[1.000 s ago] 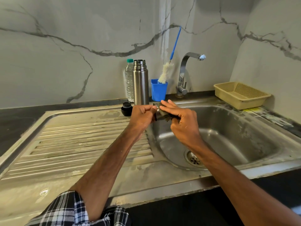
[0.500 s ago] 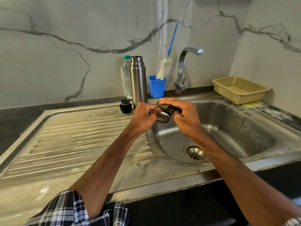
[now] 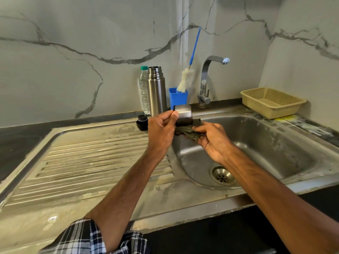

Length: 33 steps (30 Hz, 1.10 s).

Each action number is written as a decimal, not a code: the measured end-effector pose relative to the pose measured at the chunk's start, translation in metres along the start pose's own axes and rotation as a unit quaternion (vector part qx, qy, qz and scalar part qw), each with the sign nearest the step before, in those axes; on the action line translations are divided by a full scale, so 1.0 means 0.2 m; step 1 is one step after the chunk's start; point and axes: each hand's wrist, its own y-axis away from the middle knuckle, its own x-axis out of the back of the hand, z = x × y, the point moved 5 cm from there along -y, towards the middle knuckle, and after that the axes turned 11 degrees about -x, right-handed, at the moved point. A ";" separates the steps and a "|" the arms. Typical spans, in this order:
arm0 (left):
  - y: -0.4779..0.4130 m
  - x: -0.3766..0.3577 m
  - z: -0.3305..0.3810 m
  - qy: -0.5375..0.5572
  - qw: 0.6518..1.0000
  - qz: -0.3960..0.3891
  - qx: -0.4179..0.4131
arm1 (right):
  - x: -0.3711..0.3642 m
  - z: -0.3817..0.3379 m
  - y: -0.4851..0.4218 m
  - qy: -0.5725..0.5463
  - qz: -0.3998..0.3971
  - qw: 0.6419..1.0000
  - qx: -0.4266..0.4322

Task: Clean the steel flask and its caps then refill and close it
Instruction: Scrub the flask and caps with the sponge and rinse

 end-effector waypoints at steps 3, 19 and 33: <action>0.02 -0.04 0.07 -0.099 0.992 0.014 -0.081 | -0.04 0.00 0.05 -0.051 0.013 0.999 0.011; 0.04 -0.12 0.00 -0.219 0.963 -0.147 -0.050 | -0.03 -0.15 0.04 0.340 0.120 0.885 0.296; 0.00 0.00 0.03 -0.159 0.987 -0.030 0.005 | 0.02 -0.08 0.02 0.252 0.072 0.951 0.167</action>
